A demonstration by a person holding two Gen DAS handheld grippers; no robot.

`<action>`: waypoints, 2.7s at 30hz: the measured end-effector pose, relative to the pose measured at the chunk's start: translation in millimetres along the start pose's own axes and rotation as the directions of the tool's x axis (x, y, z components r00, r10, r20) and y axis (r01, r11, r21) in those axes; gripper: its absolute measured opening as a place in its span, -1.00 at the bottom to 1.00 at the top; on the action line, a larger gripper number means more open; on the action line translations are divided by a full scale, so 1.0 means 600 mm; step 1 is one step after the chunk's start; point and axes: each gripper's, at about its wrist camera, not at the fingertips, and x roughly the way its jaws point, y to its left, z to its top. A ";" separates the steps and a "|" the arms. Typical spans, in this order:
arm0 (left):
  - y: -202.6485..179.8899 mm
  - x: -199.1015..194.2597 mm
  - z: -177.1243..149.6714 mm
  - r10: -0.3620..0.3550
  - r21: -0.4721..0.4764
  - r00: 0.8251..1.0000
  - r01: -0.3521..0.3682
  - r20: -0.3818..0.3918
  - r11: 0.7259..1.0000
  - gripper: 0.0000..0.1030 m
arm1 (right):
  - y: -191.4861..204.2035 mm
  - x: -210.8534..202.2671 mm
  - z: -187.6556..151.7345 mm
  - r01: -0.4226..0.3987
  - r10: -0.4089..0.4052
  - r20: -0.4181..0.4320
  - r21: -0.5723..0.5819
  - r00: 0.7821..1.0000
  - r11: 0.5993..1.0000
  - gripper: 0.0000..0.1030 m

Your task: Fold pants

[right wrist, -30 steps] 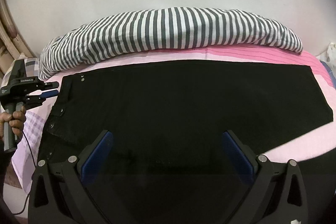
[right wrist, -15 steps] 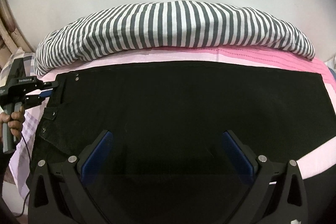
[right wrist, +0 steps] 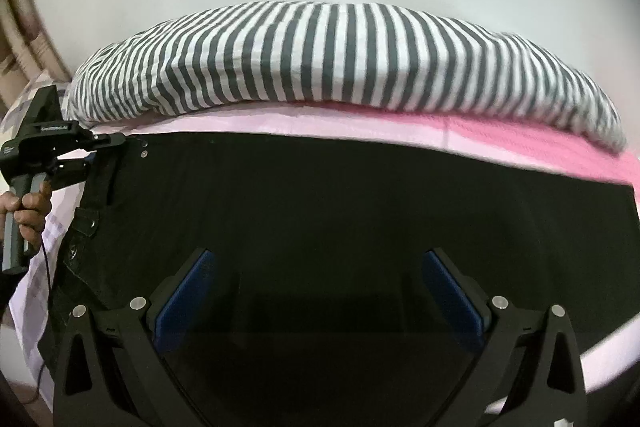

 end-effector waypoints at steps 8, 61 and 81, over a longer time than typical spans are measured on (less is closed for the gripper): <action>-0.049 -0.040 -0.035 0.006 0.149 0.988 -0.029 0.151 0.988 -0.81 | -0.038 0.031 0.084 -0.143 0.132 -0.074 -0.171 0.989 0.975 1.00; -0.209 -0.134 -0.160 0.156 0.421 0.891 -0.347 0.425 0.838 -0.81 | -0.127 -0.013 0.102 -0.140 0.041 -0.240 -0.411 0.970 0.901 -0.80; -0.176 -0.226 -0.377 0.199 0.548 0.922 -0.360 0.332 0.756 -0.82 | -0.115 -0.177 -0.139 -0.045 0.016 -0.152 -0.188 0.988 0.981 -0.87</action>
